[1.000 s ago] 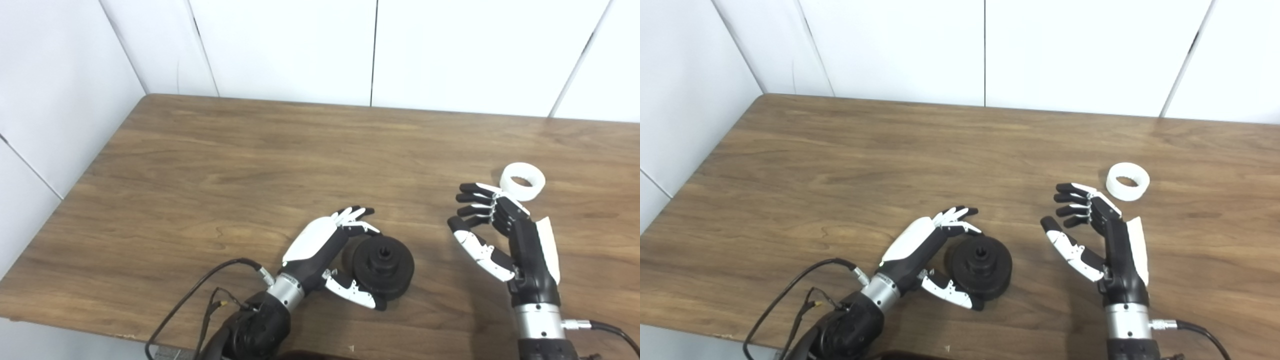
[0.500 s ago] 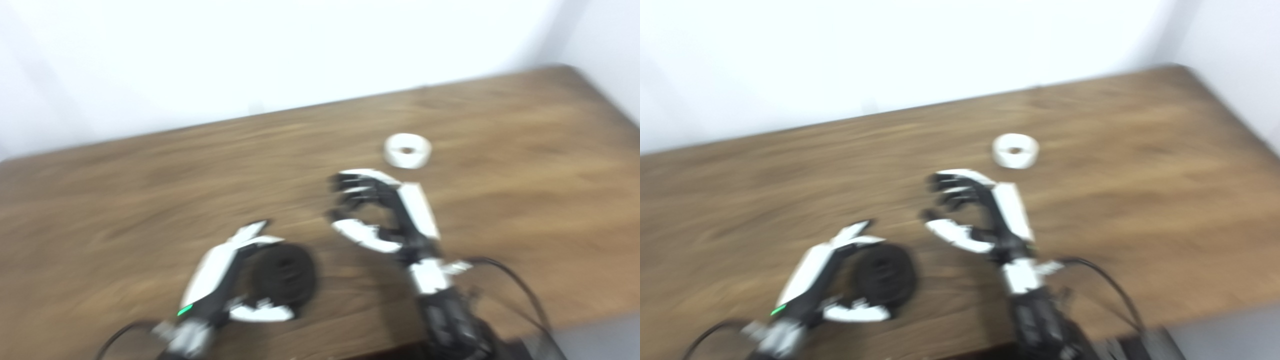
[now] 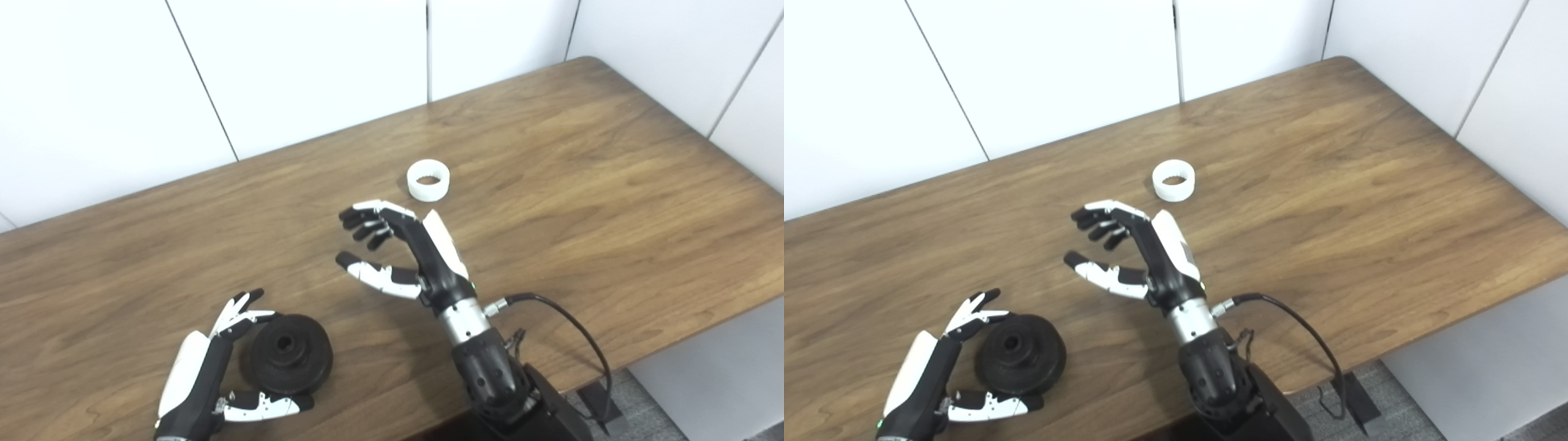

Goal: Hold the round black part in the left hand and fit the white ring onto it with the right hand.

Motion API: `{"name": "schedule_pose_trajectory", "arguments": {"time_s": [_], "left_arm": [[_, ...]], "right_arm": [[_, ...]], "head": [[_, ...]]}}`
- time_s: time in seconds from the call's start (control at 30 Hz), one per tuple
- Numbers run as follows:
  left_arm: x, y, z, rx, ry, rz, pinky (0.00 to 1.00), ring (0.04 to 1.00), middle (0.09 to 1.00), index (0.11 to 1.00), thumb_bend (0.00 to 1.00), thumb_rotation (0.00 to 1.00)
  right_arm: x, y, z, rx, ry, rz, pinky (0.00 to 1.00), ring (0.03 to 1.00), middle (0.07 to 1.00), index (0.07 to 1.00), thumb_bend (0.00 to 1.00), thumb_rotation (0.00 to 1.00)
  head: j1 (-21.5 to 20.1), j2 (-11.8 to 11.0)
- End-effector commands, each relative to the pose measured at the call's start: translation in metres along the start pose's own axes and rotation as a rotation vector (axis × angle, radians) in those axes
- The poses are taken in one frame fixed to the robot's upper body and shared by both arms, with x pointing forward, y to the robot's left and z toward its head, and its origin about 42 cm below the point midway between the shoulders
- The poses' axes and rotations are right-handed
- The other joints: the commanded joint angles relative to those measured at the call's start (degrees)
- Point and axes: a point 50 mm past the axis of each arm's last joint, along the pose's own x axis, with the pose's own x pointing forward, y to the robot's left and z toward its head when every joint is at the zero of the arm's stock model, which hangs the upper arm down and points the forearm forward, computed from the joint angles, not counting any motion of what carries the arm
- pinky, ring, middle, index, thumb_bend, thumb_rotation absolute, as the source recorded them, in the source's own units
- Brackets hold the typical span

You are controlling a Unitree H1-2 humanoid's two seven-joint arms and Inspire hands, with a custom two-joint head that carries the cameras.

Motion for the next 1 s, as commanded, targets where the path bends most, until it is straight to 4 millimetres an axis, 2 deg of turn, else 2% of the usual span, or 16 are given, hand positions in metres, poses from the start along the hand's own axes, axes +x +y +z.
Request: {"name": "schedule_pose_trajectory", "arguments": {"time_s": [0.0,0.1,0.13,0.2,0.3,0.4,0.57,0.8,0.97], "left_arm": [[-0.001,0.005,0.001,0.007,-0.026,0.003,0.88,0.994,0.944,0.569,0.93,0.19],[-0.001,0.004,0.002,0.008,-0.025,0.005,0.88,0.992,0.943,0.570,0.93,0.19],[-0.001,0.004,0.002,0.005,-0.027,0.008,0.87,0.987,0.941,0.569,0.94,0.17],[-0.001,0.003,0.002,0.004,-0.030,0.012,0.87,0.984,0.940,0.568,0.94,0.17],[-0.001,0.003,0.001,0.006,-0.028,0.011,0.87,0.982,0.941,0.570,0.94,0.17],[-0.002,0.003,0.001,0.003,-0.026,0.009,0.87,0.982,0.942,0.572,0.93,0.17],[-0.002,0.002,0.001,0.001,-0.024,0.008,0.87,0.981,0.942,0.573,0.93,0.17],[-0.002,0.001,0.002,-0.004,-0.023,0.009,0.87,0.982,0.941,0.573,0.92,0.15],[-0.002,0.001,0.002,0.000,-0.024,0.007,0.86,0.980,0.939,0.573,0.92,0.15]], "right_arm": [[0.018,-0.011,0.018,-0.041,-0.081,-0.063,0.51,0.609,0.668,0.672,0.52,0.39],[0.033,-0.030,0.020,-0.173,-0.092,-0.087,0.54,0.644,0.689,0.678,0.54,0.44],[0.039,-0.036,0.021,-0.206,-0.095,-0.094,0.60,0.690,0.715,0.684,0.54,0.42],[0.048,-0.045,0.022,-0.254,-0.101,-0.099,0.62,0.723,0.740,0.692,0.55,0.41],[0.063,-0.058,0.023,-0.343,-0.102,-0.095,0.63,0.761,0.785,0.710,0.56,0.42],[0.081,-0.068,0.023,-0.440,-0.109,-0.098,0.59,0.749,0.797,0.711,0.58,0.40],[0.106,-0.079,0.019,-0.560,-0.117,-0.101,0.60,0.761,0.809,0.717,0.60,0.41],[0.143,-0.096,0.010,-0.687,-0.118,-0.081,0.68,0.835,0.855,0.742,0.60,0.46],[0.167,-0.106,0.000,-0.770,-0.092,-0.027,0.82,0.903,0.899,0.766,0.62,0.51]], "head": [[0.16,0.09],[0.41,0.05],[0.47,0.04],[0.51,0.00],[0.51,0.00],[0.68,-0.13],[0.89,-0.12],[1.10,-0.03],[1.14,0.03]]}}
